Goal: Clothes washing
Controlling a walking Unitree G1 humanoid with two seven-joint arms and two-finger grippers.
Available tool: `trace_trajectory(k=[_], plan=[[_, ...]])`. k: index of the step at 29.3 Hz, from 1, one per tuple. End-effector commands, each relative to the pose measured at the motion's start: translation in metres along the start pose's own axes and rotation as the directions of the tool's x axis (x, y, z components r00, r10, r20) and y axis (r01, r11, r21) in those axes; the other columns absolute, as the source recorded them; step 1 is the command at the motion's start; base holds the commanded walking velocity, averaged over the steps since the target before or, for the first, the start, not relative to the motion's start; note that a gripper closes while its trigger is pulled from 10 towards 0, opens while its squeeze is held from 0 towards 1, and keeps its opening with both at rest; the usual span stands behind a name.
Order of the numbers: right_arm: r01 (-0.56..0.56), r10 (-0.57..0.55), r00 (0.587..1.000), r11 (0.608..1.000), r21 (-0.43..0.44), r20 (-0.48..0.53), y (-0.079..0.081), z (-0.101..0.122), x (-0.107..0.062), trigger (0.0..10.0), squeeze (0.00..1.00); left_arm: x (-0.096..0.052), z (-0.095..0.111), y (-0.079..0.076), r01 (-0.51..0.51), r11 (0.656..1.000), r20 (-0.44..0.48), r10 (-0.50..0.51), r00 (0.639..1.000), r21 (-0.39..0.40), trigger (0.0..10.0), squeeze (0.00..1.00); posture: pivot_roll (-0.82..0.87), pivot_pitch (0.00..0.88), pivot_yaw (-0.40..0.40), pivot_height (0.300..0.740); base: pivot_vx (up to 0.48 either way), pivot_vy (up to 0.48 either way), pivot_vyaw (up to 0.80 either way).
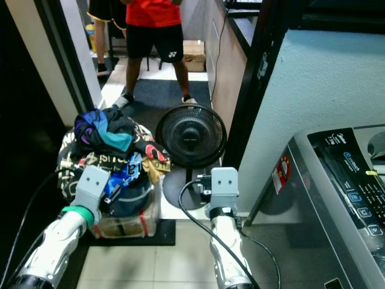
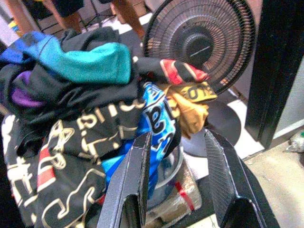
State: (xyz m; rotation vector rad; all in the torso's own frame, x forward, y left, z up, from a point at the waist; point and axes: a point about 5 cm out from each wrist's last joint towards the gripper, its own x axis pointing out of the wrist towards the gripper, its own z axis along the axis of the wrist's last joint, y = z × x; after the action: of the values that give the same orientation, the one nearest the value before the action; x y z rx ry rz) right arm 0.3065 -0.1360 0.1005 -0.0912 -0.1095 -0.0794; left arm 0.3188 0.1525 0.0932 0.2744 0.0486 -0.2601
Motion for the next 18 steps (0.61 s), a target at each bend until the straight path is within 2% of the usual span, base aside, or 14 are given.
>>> trace_trajectory(k=[1,4,10,14,18], plan=[[0.001,-0.001,1.0,1.0,-0.008,-0.011,0.0,-0.002,-0.003,10.0,0.0,0.0,-0.004,-0.004,0.022,1.0,-0.012,-0.022,1.0,0.006,10.0,0.0,-0.06,0.0,0.096,0.74,0.0,0.0,0.0],[-0.02,0.02,1.0,1.0,-0.02,-0.001,0.003,-0.001,-0.002,10.0,0.0,0.007,0.006,-0.009,0.036,0.999,0.02,-0.035,0.999,-0.008,10.0,0.0,-0.06,0.0,0.095,0.74,0.0,0.0,0.0],[-0.066,0.066,0.998,0.998,-0.015,-0.008,0.011,-0.003,-0.003,10.0,0.0,0.008,0.01,-0.011,0.02,0.999,0.029,-0.02,0.999,-0.025,10.0,0.0,-0.02,0.0,0.067,0.74,0.0,0.0,0.0],[-0.121,0.121,0.993,0.993,-0.009,-0.017,0.021,-0.003,-0.004,10.0,0.0,-0.001,0.005,-0.011,-0.013,0.999,0.017,0.014,1.0,-0.036,10.0,0.0,-0.01,0.0,0.047,0.74,0.0,0.0,0.0],[-0.12,0.12,0.992,0.993,0.014,-0.033,0.02,-0.004,-0.004,10.0,0.0,-0.006,0.0,-0.01,-0.02,0.999,0.003,0.02,1.0,-0.034,10.0,0.0,0.01,0.005,0.044,0.74,0.0,0.0,0.0]])
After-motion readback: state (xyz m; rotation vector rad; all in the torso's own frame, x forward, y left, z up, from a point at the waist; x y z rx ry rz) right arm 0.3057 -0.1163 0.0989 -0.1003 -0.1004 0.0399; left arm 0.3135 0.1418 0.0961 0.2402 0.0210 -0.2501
